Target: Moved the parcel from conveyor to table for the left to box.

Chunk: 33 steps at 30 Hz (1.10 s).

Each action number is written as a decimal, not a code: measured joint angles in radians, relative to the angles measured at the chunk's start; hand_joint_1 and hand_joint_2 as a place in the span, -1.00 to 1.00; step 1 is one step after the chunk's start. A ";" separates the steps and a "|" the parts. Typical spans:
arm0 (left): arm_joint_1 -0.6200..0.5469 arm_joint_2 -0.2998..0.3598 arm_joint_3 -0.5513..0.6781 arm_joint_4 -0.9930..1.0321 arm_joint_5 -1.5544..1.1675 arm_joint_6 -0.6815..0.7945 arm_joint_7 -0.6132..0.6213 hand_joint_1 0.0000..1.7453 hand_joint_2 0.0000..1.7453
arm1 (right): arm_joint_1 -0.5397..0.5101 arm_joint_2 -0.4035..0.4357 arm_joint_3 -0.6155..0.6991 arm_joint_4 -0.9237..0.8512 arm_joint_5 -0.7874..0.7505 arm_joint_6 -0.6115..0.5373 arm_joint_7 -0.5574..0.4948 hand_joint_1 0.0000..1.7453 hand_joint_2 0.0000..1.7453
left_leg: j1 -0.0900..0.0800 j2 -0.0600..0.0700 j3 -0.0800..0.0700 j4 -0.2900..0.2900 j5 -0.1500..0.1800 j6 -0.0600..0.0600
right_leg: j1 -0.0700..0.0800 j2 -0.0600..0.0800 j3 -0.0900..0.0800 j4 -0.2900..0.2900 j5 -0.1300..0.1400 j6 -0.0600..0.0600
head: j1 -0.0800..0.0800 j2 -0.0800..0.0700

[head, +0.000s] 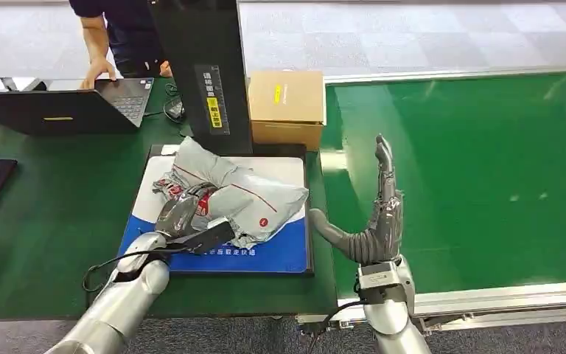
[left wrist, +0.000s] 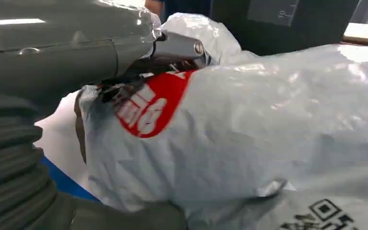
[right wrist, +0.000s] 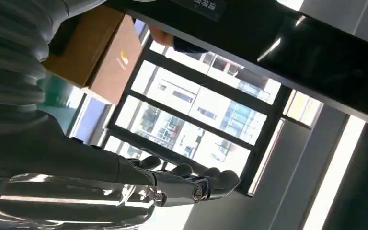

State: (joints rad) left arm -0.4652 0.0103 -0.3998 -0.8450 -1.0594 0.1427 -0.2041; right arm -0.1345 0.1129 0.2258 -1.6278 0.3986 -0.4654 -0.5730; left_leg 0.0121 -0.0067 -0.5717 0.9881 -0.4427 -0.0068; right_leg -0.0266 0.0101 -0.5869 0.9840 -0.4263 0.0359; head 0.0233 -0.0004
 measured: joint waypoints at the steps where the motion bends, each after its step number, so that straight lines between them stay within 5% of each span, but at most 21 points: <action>1: 0.006 0.002 0.001 -0.013 0.002 0.004 0.005 1.00 1.00 | 0.000 0.000 0.000 0.000 0.000 0.003 0.002 -1.00 1.00 | 0.000 0.000 0.000 0.000 0.000 0.000 | 0.000 0.000 0.000 0.000 0.000 0.000 | 0.000 0.000; 12: 0.106 0.025 0.071 -0.207 0.045 0.108 -0.014 1.00 1.00 | 0.002 0.000 0.000 0.000 0.000 0.008 0.004 -1.00 1.00 | 0.000 0.000 -0.002 0.000 0.000 0.000 | 0.000 0.000 -0.003 0.000 0.000 0.000 | 0.000 0.000; 22: 0.230 0.013 0.239 -0.496 0.242 0.474 -0.108 1.00 1.00 | 0.018 0.000 0.000 0.000 -0.004 -0.021 0.001 -1.00 1.00 | 0.000 0.000 -0.003 0.000 0.000 0.000 | 0.000 0.000 -0.004 0.000 -0.001 0.000 | 0.000 0.000; 33: 0.218 0.010 0.479 -0.542 0.404 0.486 -0.167 1.00 1.00 | 0.027 0.000 0.000 0.000 -0.019 -0.039 -0.015 -1.00 1.00 | 0.000 0.000 -0.003 0.000 0.000 -0.001 | 0.000 0.000 -0.004 0.001 0.000 0.000 | 0.000 0.000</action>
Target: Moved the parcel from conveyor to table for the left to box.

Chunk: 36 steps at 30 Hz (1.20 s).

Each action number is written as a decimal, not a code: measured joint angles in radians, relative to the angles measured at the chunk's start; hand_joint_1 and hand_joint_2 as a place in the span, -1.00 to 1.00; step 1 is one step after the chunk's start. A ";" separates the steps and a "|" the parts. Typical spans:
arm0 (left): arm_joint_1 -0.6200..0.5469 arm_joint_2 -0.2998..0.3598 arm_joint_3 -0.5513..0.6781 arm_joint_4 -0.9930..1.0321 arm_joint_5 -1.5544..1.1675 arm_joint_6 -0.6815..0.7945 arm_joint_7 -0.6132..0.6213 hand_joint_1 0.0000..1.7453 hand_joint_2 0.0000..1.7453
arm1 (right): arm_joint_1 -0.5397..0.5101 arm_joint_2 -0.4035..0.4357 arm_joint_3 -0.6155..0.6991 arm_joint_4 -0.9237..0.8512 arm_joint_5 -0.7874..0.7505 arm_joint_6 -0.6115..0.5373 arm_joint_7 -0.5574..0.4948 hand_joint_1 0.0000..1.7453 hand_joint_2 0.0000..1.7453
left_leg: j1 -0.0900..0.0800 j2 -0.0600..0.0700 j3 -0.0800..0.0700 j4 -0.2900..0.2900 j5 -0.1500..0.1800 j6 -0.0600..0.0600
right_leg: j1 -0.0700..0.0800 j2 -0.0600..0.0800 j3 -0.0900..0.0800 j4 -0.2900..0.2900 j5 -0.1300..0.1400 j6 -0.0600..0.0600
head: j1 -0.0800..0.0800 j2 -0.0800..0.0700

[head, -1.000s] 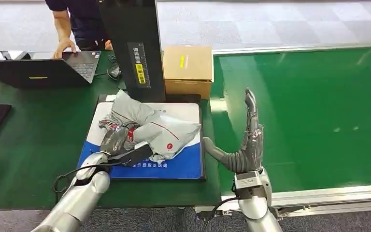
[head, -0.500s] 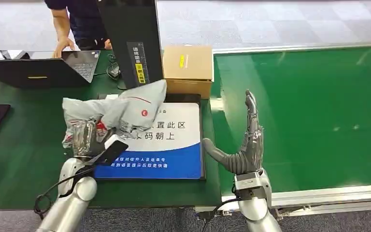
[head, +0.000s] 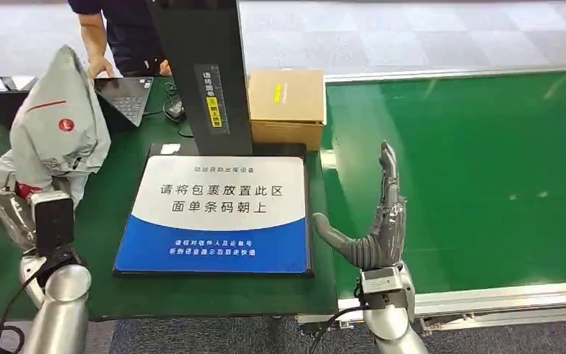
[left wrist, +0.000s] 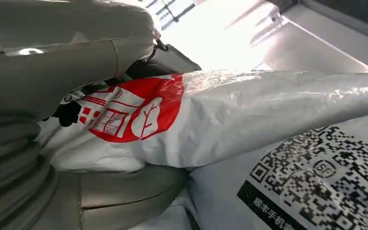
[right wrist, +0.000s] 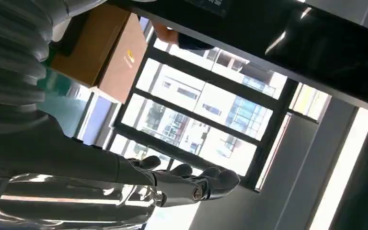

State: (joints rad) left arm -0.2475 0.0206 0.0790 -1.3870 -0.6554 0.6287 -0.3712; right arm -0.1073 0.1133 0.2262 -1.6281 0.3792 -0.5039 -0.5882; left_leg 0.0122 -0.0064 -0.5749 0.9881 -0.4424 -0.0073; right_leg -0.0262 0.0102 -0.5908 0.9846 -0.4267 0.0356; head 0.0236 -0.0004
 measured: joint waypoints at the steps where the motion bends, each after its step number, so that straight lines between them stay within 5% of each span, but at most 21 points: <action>1: -0.001 0.000 0.010 0.000 0.000 0.000 -0.002 1.00 1.00 | 0.000 0.000 0.000 0.000 0.000 -0.001 0.000 -1.00 1.00 | 0.000 0.000 0.000 0.000 0.000 0.000 | 0.000 0.000 0.000 0.000 0.000 0.000 | 0.000 0.000; 24: -0.002 -0.016 0.055 0.000 0.000 0.000 -0.006 1.00 1.00 | 0.000 0.000 0.000 0.000 -0.001 -0.002 -0.001 -1.00 1.00 | 0.000 0.000 0.000 0.000 0.000 0.000 | 0.000 0.000 0.000 0.000 0.000 0.000 | 0.000 0.000; 25: -0.002 -0.016 0.055 0.000 0.000 0.000 -0.006 -1.00 1.00 | 0.000 0.000 0.000 0.000 -0.001 -0.002 -0.001 -1.00 1.00 | 0.000 0.000 0.000 0.000 0.000 0.000 | 0.000 0.000 0.000 0.000 0.000 0.000 | 0.000 0.000; 29: -0.012 -0.016 0.059 0.002 -0.039 0.013 0.030 -1.00 1.00 | 0.001 0.000 0.000 0.000 -0.001 -0.007 -0.002 -1.00 1.00 | 0.000 0.000 0.000 0.000 0.000 0.000 | 0.000 0.000 -0.001 0.000 0.000 0.000 | 0.000 0.000; 32: -0.237 0.055 0.191 0.255 -0.371 0.048 0.240 -1.00 1.00 | 0.002 0.000 0.003 0.003 -0.010 -0.044 -0.010 -1.00 1.00 | 0.002 -0.003 -0.006 0.000 0.005 -0.003 | 0.004 -0.005 -0.003 0.001 0.003 -0.005 | 0.004 0.000; 36: -0.427 0.119 0.381 0.469 -0.491 0.048 0.204 -1.00 1.00 | 0.012 0.000 0.003 0.006 -0.016 -0.061 -0.016 -1.00 1.00 | 0.001 0.003 -0.004 -0.001 0.006 -0.005 | 0.004 0.002 -0.006 0.003 0.005 -0.008 | 0.000 0.000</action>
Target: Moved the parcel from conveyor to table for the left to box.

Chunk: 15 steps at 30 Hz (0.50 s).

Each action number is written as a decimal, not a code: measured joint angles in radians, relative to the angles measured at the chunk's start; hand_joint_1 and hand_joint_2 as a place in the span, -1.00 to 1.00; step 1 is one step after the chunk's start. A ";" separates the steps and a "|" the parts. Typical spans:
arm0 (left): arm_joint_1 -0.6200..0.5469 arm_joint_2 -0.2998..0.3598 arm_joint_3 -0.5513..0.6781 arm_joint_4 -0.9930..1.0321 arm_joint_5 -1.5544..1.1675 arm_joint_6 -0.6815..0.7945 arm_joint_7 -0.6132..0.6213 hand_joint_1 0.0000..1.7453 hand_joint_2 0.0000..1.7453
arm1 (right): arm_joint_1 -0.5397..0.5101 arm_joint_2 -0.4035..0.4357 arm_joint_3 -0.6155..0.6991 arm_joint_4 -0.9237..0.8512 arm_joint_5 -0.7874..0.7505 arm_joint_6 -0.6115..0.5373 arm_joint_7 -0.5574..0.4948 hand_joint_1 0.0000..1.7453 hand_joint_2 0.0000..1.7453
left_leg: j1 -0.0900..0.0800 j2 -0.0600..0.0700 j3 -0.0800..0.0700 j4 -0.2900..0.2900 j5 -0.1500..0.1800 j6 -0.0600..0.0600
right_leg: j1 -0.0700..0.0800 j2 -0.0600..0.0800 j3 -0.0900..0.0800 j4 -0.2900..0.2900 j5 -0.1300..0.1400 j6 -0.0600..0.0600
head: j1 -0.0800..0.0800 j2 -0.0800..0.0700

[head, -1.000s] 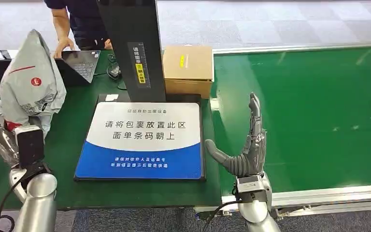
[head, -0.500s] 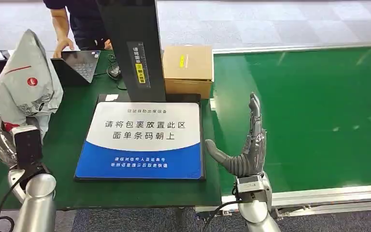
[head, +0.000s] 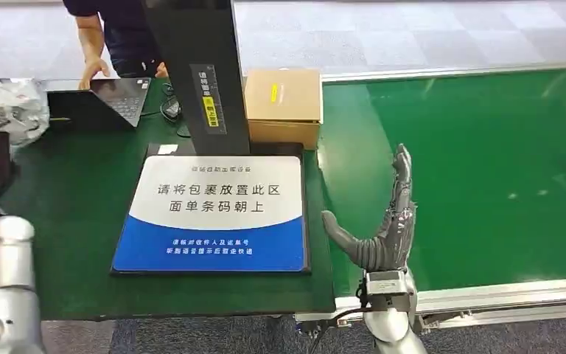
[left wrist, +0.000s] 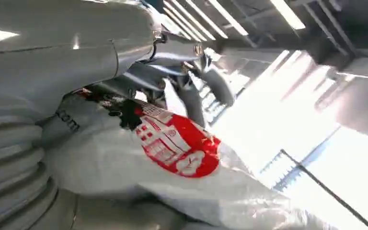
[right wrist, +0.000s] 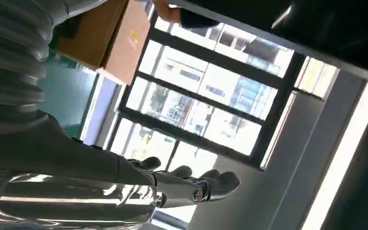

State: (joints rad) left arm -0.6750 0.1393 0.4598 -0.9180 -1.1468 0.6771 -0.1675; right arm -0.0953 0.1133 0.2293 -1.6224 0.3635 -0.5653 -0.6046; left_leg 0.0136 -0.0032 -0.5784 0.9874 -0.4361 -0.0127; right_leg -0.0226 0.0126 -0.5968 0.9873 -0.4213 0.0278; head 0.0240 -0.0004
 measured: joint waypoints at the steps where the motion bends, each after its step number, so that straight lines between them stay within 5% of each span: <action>1: -0.024 0.006 0.034 0.048 -0.006 0.000 -0.004 -1.00 1.00 | -0.001 0.000 0.001 0.001 0.000 0.001 -0.001 -1.00 1.00 | 0.000 -0.002 0.000 0.000 0.000 0.000 | 0.000 -0.001 0.000 0.000 0.000 0.000 | 0.000 0.000; 15: -0.096 -0.007 0.224 0.197 -0.085 0.001 -0.047 -1.00 1.00 | -0.001 0.006 0.003 0.004 0.000 -0.005 -0.002 -1.00 1.00 | 0.000 -0.001 -0.001 0.000 0.000 0.000 | 0.000 0.000 -0.001 0.000 0.000 0.000 | 0.000 0.000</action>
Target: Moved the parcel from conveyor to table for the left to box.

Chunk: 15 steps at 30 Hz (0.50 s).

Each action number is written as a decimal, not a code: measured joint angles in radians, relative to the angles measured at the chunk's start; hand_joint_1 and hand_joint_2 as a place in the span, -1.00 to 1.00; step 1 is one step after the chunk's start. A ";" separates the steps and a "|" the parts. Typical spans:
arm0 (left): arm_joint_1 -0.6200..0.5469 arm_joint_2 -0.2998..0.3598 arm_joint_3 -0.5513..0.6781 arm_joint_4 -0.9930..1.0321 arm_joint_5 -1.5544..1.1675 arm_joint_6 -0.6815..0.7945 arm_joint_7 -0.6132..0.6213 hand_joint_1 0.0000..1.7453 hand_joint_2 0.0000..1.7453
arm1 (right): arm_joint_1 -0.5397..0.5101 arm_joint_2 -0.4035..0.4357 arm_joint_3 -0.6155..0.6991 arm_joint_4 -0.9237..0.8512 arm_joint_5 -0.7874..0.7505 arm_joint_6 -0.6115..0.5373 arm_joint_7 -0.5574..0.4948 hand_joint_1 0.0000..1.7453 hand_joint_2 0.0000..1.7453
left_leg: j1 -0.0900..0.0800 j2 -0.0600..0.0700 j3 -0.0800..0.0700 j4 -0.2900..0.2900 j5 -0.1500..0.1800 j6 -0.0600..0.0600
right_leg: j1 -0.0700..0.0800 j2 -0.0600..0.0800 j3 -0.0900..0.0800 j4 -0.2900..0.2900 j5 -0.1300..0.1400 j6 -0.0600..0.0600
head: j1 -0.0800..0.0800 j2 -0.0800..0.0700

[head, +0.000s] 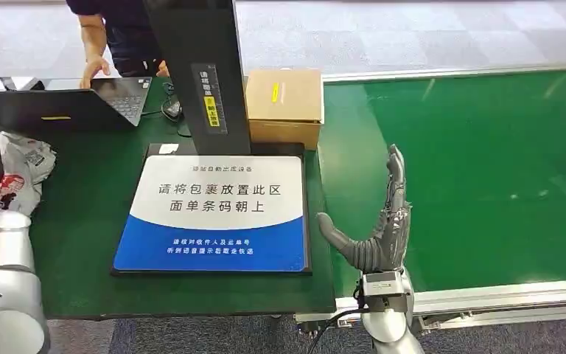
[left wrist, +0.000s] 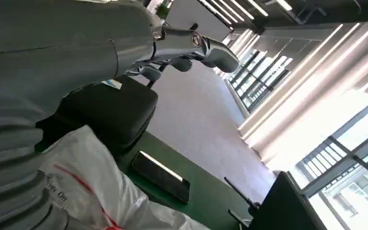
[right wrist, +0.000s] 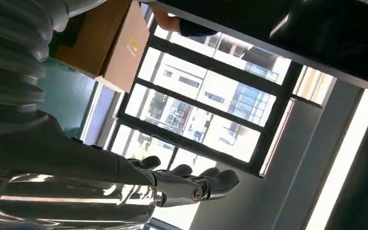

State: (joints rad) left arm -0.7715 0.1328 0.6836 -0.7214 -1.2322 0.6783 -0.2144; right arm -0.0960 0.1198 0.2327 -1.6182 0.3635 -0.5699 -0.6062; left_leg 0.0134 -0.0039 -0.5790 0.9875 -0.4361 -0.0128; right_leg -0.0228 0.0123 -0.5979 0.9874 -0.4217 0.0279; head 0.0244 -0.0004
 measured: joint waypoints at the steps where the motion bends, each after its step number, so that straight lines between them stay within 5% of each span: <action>1: -0.002 -0.001 0.004 0.004 0.000 0.000 0.000 -1.00 1.00 | 0.000 0.000 0.000 0.001 0.000 -0.001 0.000 -1.00 1.00 | 0.000 0.000 0.000 0.000 0.000 0.000 | 0.000 0.000 0.000 0.000 0.000 0.000 | 0.000 0.000; 11: -0.007 -0.014 0.028 0.024 -0.003 0.000 -0.024 -1.00 1.00 | 0.001 0.001 0.000 0.007 0.000 -0.006 -0.001 -1.00 1.00 | 0.000 0.000 0.000 0.000 0.000 0.000 | 0.000 0.000 0.000 0.000 0.000 0.000 | 0.000 0.000; 15: -0.017 -0.028 0.040 0.038 0.070 0.000 -0.134 -1.00 1.00 | 0.002 0.002 0.000 0.010 0.000 -0.004 -0.008 -1.00 1.00 | 0.000 0.000 0.000 0.000 0.000 0.000 | 0.000 0.000 -0.001 0.000 0.000 0.000 | 0.000 0.000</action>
State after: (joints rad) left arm -0.7886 0.1049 0.7233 -0.6836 -1.1618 0.6779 -0.3485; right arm -0.0936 0.1217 0.2323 -1.6083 0.3639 -0.5737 -0.6142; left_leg 0.0133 -0.0039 -0.5794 0.9880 -0.4361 -0.0128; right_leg -0.0228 0.0122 -0.5985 0.9874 -0.4217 0.0279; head 0.0240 -0.0004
